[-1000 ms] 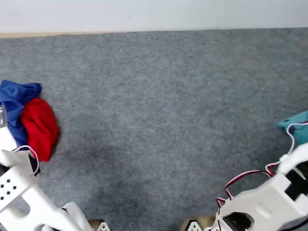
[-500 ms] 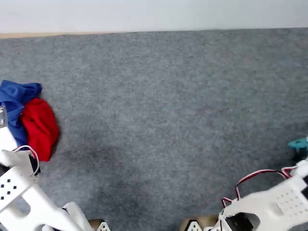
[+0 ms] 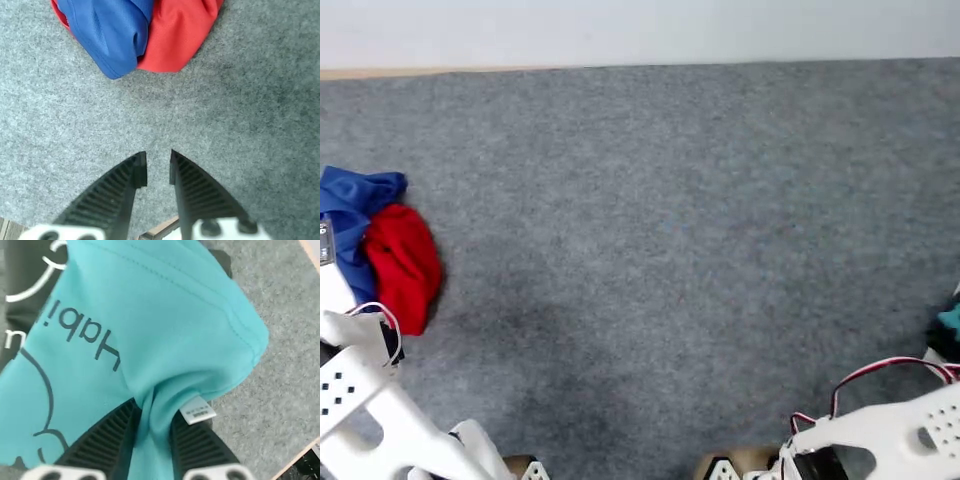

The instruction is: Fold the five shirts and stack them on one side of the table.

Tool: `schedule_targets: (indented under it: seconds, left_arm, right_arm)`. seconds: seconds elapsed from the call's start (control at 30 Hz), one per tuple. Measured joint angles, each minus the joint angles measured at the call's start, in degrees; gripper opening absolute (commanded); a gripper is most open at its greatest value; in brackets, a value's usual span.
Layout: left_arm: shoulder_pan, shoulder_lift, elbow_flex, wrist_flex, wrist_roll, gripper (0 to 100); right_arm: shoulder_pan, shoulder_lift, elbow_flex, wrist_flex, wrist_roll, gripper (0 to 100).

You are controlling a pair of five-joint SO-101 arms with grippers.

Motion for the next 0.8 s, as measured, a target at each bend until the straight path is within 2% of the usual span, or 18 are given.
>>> schedule_targets:
  seconds: [0.17, 0.47, 0.8]
  left_arm:
    - [0.00, 0.00, 0.00, 0.00, 0.00, 8]
    - [0.00, 0.00, 0.00, 0.00, 0.00, 8]
    - [0.00, 0.00, 1.41, 0.00, 0.00, 8]
  right_arm:
    - [-0.09, 0.18, 0.00, -0.09, 0.09, 22.1]
    - [-0.09, -0.44, 0.00, 0.18, 0.09, 22.6]
    - [-4.66, -14.59, 0.00, 10.20, -2.81, 22.4]
